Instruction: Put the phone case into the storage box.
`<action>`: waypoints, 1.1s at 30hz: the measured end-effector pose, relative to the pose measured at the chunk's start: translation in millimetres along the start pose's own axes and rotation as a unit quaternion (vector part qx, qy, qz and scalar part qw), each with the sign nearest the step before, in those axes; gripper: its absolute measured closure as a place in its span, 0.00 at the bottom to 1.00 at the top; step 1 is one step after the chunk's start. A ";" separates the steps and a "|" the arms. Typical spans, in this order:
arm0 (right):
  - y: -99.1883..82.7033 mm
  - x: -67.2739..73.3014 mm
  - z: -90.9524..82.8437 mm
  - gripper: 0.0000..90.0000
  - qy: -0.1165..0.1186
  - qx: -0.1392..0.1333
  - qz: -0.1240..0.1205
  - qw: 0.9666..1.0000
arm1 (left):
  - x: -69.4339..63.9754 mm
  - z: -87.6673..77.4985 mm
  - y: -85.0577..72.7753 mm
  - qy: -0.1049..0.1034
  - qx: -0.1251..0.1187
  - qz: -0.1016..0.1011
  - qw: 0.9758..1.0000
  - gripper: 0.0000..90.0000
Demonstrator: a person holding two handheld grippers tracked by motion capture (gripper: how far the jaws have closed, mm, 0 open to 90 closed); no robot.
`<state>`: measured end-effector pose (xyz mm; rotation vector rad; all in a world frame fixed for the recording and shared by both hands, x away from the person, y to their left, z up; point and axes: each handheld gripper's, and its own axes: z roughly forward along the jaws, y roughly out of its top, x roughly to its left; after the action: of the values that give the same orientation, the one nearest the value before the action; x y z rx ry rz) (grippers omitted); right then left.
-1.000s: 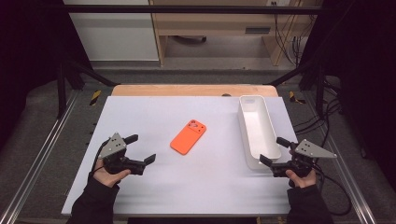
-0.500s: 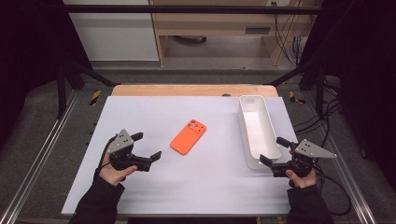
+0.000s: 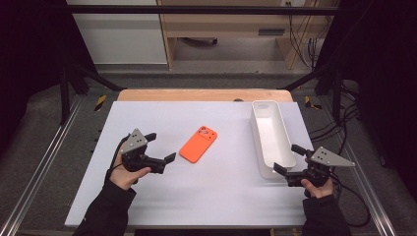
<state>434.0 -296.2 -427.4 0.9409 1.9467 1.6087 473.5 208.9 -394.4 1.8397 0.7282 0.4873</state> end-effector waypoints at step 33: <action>0.0 -0.1 -0.2 0.00 0.001 -0.001 -0.001 1.000 | -5.1 49.5 40.8 0.005 0.024 0.030 0.999 0.00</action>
<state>434.0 -296.4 -427.3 0.9381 1.9467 1.6101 511.5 160.9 -374.6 1.9101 0.6991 0.5229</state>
